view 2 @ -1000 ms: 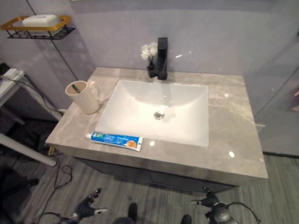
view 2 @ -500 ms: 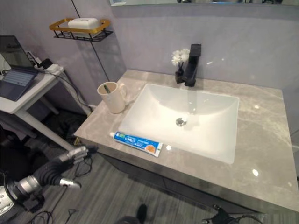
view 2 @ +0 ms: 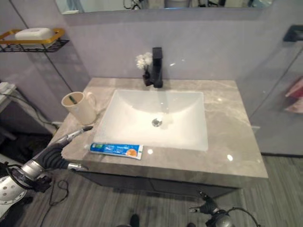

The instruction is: Put brush and paste in cup on sink, flatten towel.

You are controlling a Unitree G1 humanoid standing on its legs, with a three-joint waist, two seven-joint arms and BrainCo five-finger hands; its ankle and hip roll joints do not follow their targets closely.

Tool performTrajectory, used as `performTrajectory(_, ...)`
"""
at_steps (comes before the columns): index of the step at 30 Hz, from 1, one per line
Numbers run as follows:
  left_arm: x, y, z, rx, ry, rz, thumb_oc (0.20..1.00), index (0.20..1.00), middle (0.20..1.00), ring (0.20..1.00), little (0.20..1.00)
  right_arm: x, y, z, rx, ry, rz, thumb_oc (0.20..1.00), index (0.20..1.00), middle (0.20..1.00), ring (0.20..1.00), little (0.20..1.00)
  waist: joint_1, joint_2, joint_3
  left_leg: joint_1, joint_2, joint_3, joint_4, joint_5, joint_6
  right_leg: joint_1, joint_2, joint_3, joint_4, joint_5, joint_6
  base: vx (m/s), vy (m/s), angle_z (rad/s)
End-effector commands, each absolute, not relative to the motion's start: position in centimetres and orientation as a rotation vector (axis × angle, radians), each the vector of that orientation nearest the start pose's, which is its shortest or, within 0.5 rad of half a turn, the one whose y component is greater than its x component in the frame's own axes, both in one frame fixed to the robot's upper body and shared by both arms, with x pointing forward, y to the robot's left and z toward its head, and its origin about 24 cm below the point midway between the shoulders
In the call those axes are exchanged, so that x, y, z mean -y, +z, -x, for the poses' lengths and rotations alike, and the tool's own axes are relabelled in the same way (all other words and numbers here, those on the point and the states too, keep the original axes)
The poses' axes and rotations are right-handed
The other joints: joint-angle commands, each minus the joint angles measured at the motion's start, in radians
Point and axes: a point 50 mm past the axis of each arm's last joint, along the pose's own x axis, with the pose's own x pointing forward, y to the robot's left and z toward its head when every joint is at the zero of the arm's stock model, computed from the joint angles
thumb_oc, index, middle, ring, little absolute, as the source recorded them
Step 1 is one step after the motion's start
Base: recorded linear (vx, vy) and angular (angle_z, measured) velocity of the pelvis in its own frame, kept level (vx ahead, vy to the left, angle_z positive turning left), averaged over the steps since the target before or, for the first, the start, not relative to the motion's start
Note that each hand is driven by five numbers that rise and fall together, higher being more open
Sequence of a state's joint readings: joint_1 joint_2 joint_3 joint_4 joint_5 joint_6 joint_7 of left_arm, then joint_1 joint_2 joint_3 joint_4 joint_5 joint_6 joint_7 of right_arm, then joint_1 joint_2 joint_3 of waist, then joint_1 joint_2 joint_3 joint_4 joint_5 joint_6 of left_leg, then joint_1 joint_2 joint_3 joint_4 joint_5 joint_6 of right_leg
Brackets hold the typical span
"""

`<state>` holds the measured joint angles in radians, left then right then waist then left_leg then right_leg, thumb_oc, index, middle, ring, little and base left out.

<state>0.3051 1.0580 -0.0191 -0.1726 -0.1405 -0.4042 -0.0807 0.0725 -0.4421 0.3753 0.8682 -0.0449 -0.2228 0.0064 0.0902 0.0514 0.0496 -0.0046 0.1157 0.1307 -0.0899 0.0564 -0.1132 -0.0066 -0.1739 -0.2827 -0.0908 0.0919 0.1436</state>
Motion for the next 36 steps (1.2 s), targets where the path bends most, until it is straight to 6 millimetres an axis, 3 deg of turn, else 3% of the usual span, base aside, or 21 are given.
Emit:
performTrajectory(1,-26.4,13.3,-20.7,0.263,-0.39,-0.889,1.0,1.0,1.0,1.0,1.0,23.7,-10.2,-15.9,-0.651,0.318,0.601,1.0,1.0,1.0,1.0,1.0,-0.027,-0.039,0.013,-0.01,-0.004,0.02,0.003,0.029,0.008,0.027,-0.036,0.05,0.01,0.054,0.056,0.02,0.054,-0.36)
performTrajectory(7,-27.8,11.1,-19.8,0.146,-0.365,-0.904,1.0,1.0,1.0,1.0,1.0,23.5,-9.5,-15.7,-0.599,0.392,0.677,1.0,1.0,1.0,1.0,1.0,-0.056,-0.028,0.023,0.003,-0.009,0.064,0.003,0.017,0.016,0.002,-0.046,0.09,0.009,0.071,0.066,0.0,0.043,-0.25)
performTrajectory(17,-29.4,8.3,-19.6,0.038,-0.284,-0.926,1.0,1.0,1.0,1.0,1.0,23.9,-9.4,-15.1,-0.604,0.372,0.67,1.0,1.0,1.0,1.0,1.0,-0.077,-0.031,0.022,0.003,-0.02,0.075,0.003,0.007,0.022,-0.005,-0.06,0.095,0.006,0.083,0.076,0.01,0.034,-0.09)
performTrajectory(25,-29.6,7.6,-19.6,0.023,-0.254,-0.92,1.0,1.0,1.0,1.0,1.0,23.6,-9.2,-15.3,-0.587,0.386,0.677,1.0,1.0,1.0,1.0,1.0,-0.08,-0.039,0.024,-0.007,-0.029,0.074,0.003,0.005,0.028,-0.013,-0.068,0.096,0.004,0.096,0.081,0.0,0.0,0.0)
performTrajectory(28,-29.6,6.8,-19.6,0.007,-0.198,-0.802,1.0,1.0,1.0,1.0,1.0,23.5,-9.3,-15.3,-0.593,0.391,0.68,1.0,1.0,1.0,1.0,1.0,-0.078,-0.043,0.025,-0.01,-0.03,0.074,0.003,0.006,0.029,-0.016,-0.07,0.095,0.004,0.099,0.081,0.0,0.0,0.0)
performTrajectory(32,-29.5,6.6,-19.6,0.006,-0.182,-0.789,1.0,1.0,1.0,1.0,1.0,23.4,-9.2,-15.4,-0.59,0.395,0.683,1.0,1.0,1.0,1.0,1.0,-0.076,-0.044,0.024,-0.012,-0.03,0.071,0.003,0.006,0.029,-0.018,-0.071,0.094,0.004,0.095,0.079,0.0,0.0,0.0)
performTrajectory(36,-29.4,6.3,-19.6,0.002,-0.183,-0.784,0.837,0.837,0.837,0.837,0.837,23.5,-9.2,-15.5,-0.586,0.395,0.691,1.0,1.0,1.0,1.0,1.0,-0.075,-0.045,0.024,-0.012,-0.03,0.07,0.003,0.006,0.028,-0.016,-0.07,0.092,0.004,0.092,0.079,0.0,0.0,0.0)
